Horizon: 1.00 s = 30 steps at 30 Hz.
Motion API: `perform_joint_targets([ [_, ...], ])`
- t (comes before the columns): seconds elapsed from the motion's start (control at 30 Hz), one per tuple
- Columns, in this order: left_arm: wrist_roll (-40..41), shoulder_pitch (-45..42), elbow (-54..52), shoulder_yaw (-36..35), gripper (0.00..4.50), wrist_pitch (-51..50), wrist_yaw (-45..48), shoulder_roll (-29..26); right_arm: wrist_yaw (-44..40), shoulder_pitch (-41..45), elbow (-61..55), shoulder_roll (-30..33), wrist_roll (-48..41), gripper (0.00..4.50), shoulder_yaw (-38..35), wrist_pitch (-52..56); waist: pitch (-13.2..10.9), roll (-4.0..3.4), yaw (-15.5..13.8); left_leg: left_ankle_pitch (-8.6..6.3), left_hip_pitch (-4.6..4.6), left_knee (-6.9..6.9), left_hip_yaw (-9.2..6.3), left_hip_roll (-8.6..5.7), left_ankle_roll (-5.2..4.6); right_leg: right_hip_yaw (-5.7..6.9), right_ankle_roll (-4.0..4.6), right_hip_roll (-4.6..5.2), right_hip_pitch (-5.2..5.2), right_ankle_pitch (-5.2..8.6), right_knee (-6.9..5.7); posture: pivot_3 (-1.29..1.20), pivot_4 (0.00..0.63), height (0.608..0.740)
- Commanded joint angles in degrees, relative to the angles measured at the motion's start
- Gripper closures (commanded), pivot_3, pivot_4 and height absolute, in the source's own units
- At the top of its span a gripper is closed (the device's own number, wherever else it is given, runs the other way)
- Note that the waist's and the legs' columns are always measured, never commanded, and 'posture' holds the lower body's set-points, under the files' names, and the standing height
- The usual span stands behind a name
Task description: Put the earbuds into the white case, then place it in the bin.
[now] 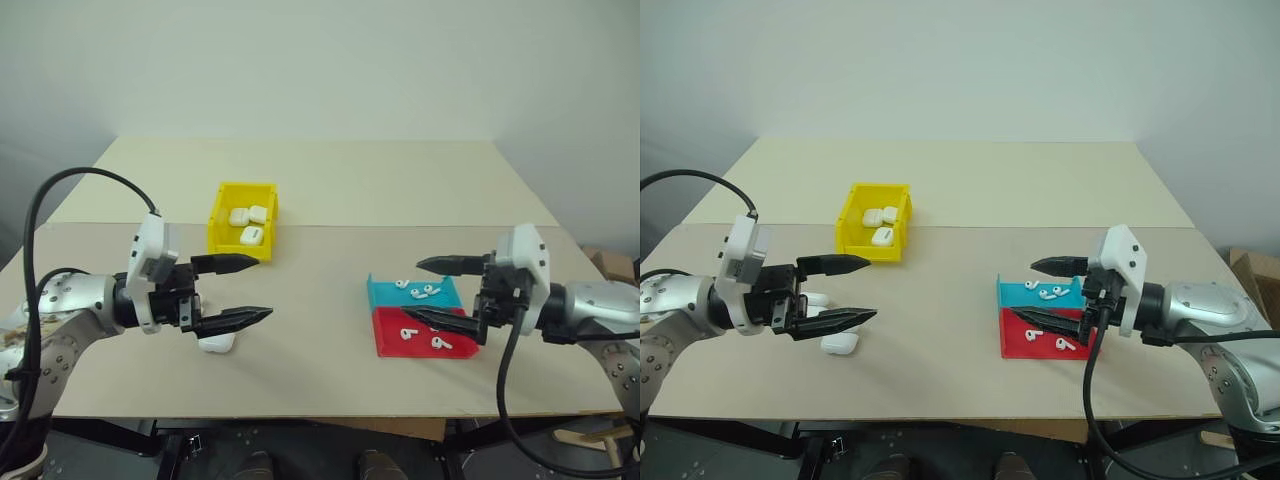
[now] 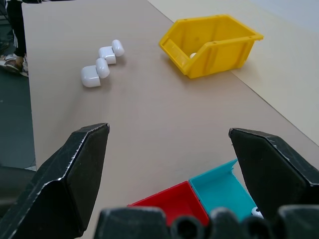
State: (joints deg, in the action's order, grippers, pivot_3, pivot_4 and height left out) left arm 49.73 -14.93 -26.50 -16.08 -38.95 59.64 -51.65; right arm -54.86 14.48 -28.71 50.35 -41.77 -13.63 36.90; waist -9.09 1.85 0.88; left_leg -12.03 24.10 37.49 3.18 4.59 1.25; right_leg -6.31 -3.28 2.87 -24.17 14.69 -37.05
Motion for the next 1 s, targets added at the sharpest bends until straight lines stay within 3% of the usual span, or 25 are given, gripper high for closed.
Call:
perform_joint_targets([
  [0.03,1.2,-0.9,-0.6,-0.9,0.0,-0.1,0.1,-0.7,-0.3,0.5,-1.1,0.8,-0.7,0.01,-1.9,-1.3,0.0,0.0,0.0,0.0,0.0,0.0,0.0,0.0,0.0,0.0,0.0,0.0,0.0,0.0,0.0,0.0,0.15,0.74],
  [0.33,-1.7,1.2,-1.7,-1.9,0.0,-0.6,-2.2,-2.7,0.2,0.7,-0.8,0.8,-1.0,0.01,-1.9,-0.3,0.0,0.0,0.0,0.0,0.0,0.0,0.0,0.0,0.0,0.0,0.0,0.0,-0.01,0.0,0.0,0.0,0.15,0.74],
  [0.57,-12.7,5.8,-5.1,-2.2,0.0,-0.5,-10.6,-6.1,0.9,3.2,0.1,1.7,-1.5,0.01,-1.2,1.4,0.0,0.0,0.0,0.0,0.0,0.0,0.0,0.0,0.0,0.0,0.0,0.0,-0.02,0.0,0.0,0.0,0.15,0.74],
  [0.63,-13.5,7.0,-5.4,-2.2,0.0,-1.5,-9.3,-8.5,1.1,3.1,-0.3,1.8,-1.9,0.01,-1.6,1.9,0.0,0.01,0.0,0.0,0.0,0.0,0.0,0.01,0.0,0.01,0.0,0.0,-0.01,0.0,0.0,0.0,0.15,0.74],
  [0.73,-13.3,5.2,-5.8,0.0,0.0,-10.1,-12.7,-12.5,1.9,2.5,-0.8,1.7,-2.1,0.01,-2.0,2.5,0.0,0.02,0.0,0.0,0.01,-0.01,0.0,0.01,0.0,0.02,0.01,0.0,-0.03,0.0,0.0,0.0,0.15,0.74],
  [0.87,-14.8,-3.6,-4.4,9.4,0.0,-24.7,-15.8,-20.1,3.6,1.1,-2.1,1.3,-2.9,0.01,-2.5,3.4,0.0,0.04,-0.3,0.0,0.01,-0.01,-0.05,0.0,0.0,0.08,0.0,0.01,-0.01,0.01,0.0,0.0,0.15,0.74],
  [1.0,-15.2,-10.8,-2.7,12.8,0.0,-35.6,-21.2,-18.0,4.4,0.0,-2.8,1.8,-3.6,0.01,-3.1,3.9,0.0,0.05,-0.1,0.0,0.03,-0.02,-0.06,-0.01,0.0,0.08,-0.01,0.01,-0.03,0.02,0.0,0.0,0.15,0.74],
])
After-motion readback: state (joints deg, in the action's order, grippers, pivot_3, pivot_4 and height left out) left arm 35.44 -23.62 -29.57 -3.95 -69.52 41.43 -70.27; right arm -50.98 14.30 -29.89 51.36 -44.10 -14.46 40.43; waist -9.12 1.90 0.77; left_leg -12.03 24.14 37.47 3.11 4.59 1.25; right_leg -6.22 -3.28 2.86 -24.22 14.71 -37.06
